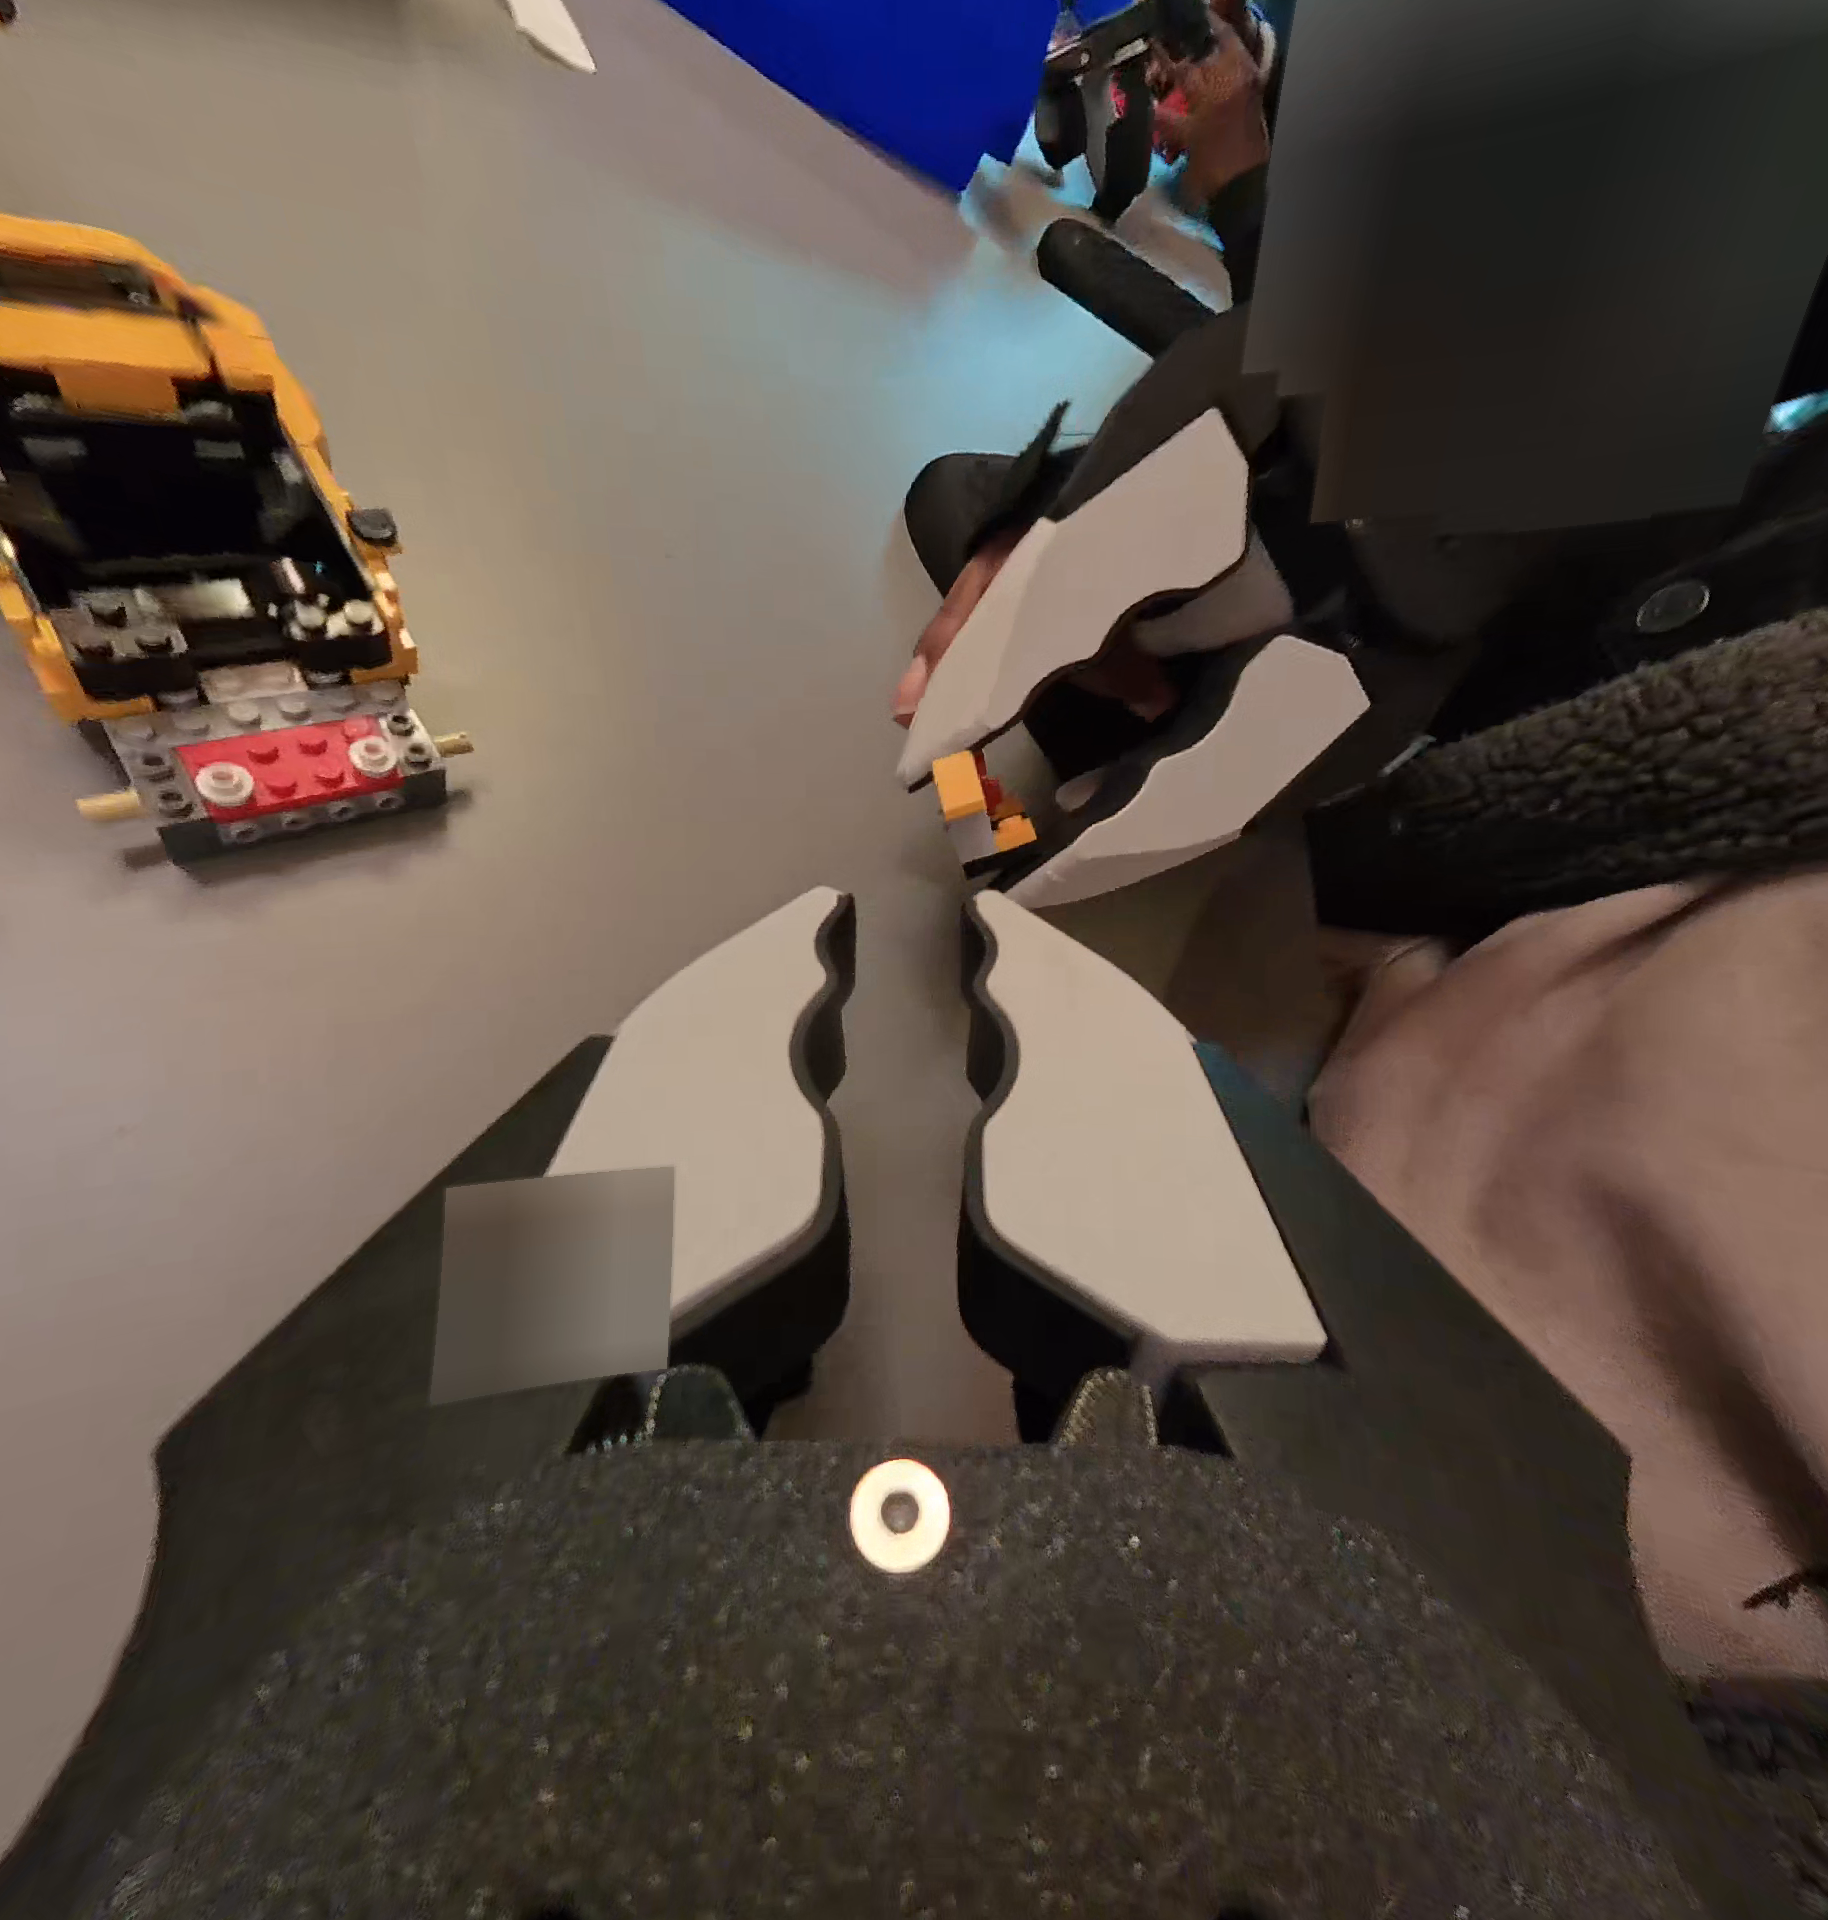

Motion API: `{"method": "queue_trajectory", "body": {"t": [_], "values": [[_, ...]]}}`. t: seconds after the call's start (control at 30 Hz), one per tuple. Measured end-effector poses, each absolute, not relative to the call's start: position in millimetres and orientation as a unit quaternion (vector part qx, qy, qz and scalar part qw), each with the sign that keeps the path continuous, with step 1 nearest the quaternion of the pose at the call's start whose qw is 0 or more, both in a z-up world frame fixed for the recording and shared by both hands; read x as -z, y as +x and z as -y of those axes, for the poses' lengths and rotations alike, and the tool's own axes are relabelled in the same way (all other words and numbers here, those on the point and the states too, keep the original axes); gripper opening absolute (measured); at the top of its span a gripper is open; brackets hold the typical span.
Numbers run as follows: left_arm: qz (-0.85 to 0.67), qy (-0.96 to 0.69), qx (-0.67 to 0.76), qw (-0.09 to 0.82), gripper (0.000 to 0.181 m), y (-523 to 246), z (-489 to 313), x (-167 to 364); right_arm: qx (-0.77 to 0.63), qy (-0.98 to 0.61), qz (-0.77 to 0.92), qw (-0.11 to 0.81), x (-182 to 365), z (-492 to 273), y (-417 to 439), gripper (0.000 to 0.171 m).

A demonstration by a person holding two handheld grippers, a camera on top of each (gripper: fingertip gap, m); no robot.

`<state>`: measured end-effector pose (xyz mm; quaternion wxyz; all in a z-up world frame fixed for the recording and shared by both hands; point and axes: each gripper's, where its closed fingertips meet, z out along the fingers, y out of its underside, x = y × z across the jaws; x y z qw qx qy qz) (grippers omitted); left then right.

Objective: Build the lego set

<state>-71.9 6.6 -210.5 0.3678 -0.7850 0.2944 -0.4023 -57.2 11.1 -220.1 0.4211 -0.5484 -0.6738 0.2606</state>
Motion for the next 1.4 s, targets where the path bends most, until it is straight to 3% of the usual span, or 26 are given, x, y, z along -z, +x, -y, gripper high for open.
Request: {"method": "queue_trajectory", "body": {"t": [0.3,0.53,1.03,1.4], "values": [[-0.37,-0.701,0.377,0.479,0.018,-61.6,2.5,165.3,-0.523,-0.576,0.553,0.298,176.8,5.6,-62.9,0.026],[-0.401,-0.694,0.372,0.469,0.012,-59.1,6.6,159.1,-0.588,-0.556,0.536,0.24,166.1,18.9,-65.0,0.026],[-0.394,-0.737,0.41,0.365,0.005,-62.0,24.1,198.8,-0.476,-0.545,0.649,0.237,209.3,34.6,-66.2,0.027],[-0.529,-0.733,0.3,0.304,0.004,-61.1,48.6,231.0,-0.373,-0.521,0.737,0.216,246.7,47.0,-66.5,0.023]]}}
